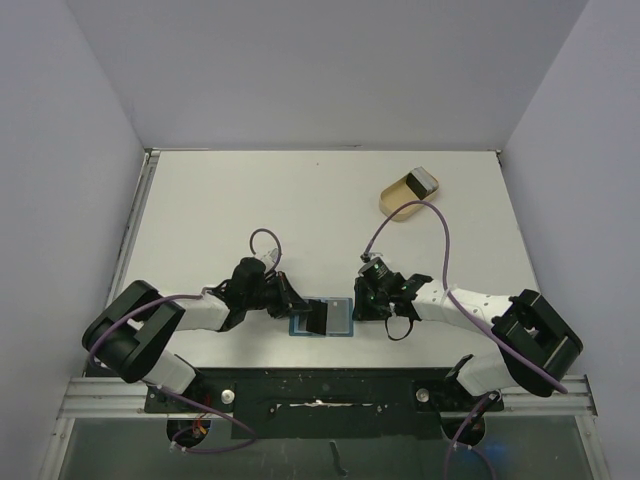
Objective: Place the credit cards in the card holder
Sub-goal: Insert the credit card into the card holder.
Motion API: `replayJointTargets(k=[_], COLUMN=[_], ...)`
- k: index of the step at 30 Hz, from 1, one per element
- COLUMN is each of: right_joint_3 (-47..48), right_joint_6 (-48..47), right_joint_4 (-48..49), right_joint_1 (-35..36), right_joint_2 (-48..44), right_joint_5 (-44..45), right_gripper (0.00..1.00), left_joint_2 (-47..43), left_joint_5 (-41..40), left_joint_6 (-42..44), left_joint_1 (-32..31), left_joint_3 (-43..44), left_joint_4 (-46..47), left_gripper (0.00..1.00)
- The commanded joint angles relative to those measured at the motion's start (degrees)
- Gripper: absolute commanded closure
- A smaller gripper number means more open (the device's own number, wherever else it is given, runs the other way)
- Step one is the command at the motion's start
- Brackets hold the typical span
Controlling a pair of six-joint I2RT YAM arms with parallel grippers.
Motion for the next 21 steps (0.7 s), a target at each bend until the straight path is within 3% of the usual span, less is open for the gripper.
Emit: replayJointTargets(k=[1,21], right_joint_3=[0.47,0.84], right_joint_6=[0.37,0.19], right_joint_4=[0.42,0.2], right_joint_1=[0.56,0.92], right_joint_2=[-0.11,0.04], right_joint_5=[1.38,1.86], right_gripper=[0.76,0.78], left_joint_2=[-1.83,0.51], left_joint_5=[-2.47,-2.05], left_joint_6=[1.1,1.62], left_joint_1=[-0.39,-0.39], left_joint_3=[1.65,2.24], left_joint_4=[-1.62,-0.48], left_gripper=[1.0,1.0])
